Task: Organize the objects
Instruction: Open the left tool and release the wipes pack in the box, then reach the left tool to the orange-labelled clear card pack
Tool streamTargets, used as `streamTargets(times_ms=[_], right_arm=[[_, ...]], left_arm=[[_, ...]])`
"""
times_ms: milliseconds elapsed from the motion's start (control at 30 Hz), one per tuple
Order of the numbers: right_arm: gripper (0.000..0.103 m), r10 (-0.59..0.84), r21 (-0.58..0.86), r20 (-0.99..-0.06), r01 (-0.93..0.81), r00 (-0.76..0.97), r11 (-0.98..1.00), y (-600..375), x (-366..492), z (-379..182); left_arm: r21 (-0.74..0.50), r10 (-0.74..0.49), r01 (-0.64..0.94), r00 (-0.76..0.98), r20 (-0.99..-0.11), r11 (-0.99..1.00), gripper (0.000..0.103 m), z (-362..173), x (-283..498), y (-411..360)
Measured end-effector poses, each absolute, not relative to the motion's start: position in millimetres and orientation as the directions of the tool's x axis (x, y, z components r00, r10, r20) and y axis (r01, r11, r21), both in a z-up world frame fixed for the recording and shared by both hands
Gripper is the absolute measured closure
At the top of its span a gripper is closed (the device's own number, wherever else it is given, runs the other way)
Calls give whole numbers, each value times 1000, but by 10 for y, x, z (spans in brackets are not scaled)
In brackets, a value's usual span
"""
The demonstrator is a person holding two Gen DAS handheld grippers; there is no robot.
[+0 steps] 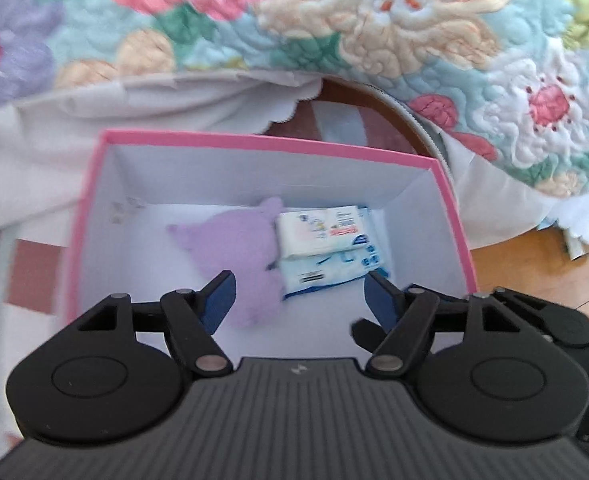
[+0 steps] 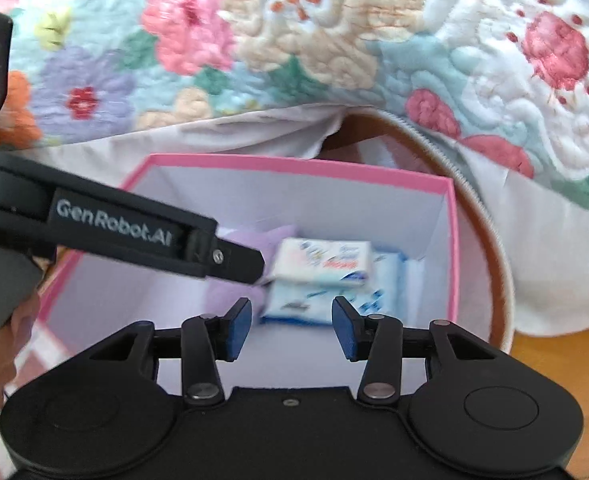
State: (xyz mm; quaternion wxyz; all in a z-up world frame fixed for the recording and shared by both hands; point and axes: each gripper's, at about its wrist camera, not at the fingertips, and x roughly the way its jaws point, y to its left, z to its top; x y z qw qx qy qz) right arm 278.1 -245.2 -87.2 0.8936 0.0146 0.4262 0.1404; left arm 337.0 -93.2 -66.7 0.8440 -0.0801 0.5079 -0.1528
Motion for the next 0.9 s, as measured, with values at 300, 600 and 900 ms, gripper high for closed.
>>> streamTargets(times_ms=[300,600,900], right_arm=[[44,164,-8,-766,-264,621,964,-2246,2421,-188],[36,208,9,-779,-321,591,947,-2104,1874,268],[19,247,36,-804,-371,540,928,-1940,1397,574]], left_arm=[[-181,-239,174,422,-874,968,32,-142,2912,-596],[-195,-268,207,429,-862,959,28,271,2248,-367],[-180,-273,240,446,-852,954,20,488,1728,-175]])
